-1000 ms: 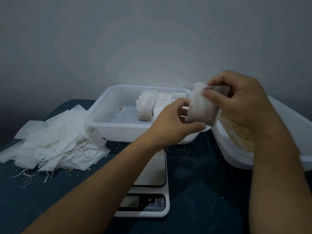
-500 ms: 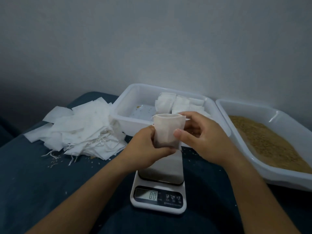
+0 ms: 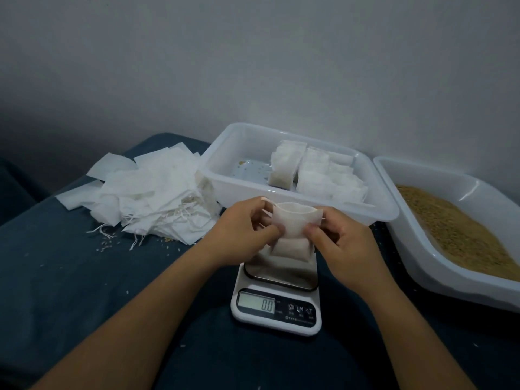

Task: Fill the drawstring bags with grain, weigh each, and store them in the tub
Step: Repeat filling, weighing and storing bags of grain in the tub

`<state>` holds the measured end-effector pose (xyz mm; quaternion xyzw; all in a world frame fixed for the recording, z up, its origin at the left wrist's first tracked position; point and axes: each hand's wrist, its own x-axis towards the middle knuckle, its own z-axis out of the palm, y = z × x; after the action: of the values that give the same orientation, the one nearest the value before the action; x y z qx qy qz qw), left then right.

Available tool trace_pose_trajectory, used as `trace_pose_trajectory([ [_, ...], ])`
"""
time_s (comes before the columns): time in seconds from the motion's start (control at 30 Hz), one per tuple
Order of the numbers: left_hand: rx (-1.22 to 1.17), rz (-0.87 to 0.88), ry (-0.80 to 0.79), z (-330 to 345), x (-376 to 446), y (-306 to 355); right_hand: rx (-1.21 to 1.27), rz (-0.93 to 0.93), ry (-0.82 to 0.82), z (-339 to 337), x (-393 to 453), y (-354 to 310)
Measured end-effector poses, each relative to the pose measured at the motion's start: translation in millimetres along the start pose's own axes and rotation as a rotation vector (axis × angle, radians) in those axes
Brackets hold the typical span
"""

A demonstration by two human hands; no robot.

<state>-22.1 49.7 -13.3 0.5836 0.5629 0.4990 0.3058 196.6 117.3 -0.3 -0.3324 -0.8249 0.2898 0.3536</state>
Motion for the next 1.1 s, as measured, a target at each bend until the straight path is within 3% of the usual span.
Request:
trace_pose_trajectory([
  [0.1, 0.100, -0.032, -0.012, -5.0, 0.7, -6.1, 0.003, 0.051, -0.044, 6.3, -0.9, 0.1],
  [0.33, 0.319, -0.067, 0.010, -6.2, 3.9, -18.5, -0.274, 0.084, -0.085, 6.2, 2.1, 8.7],
  [0.5, 0.307, -0.104, 0.078, -9.4, 5.5, -24.9, -0.177, 0.213, -0.134, -14.3, 7.6, 21.8],
  [0.7, 0.210, -0.270, 0.283, -15.0, 17.9, -44.0, -0.147, 0.367, 0.030, -8.8, 9.0, 58.0],
  [0.87, 0.394, -0.369, 0.428, -26.2, 26.4, -67.2, -0.160, 0.397, 0.081, 8.0, 9.5, 78.8],
  [1.1, 0.477, -0.320, 0.401, -24.2, 30.4, -72.3, -0.131, 0.379, 0.070, 9.2, 11.4, 84.7],
])
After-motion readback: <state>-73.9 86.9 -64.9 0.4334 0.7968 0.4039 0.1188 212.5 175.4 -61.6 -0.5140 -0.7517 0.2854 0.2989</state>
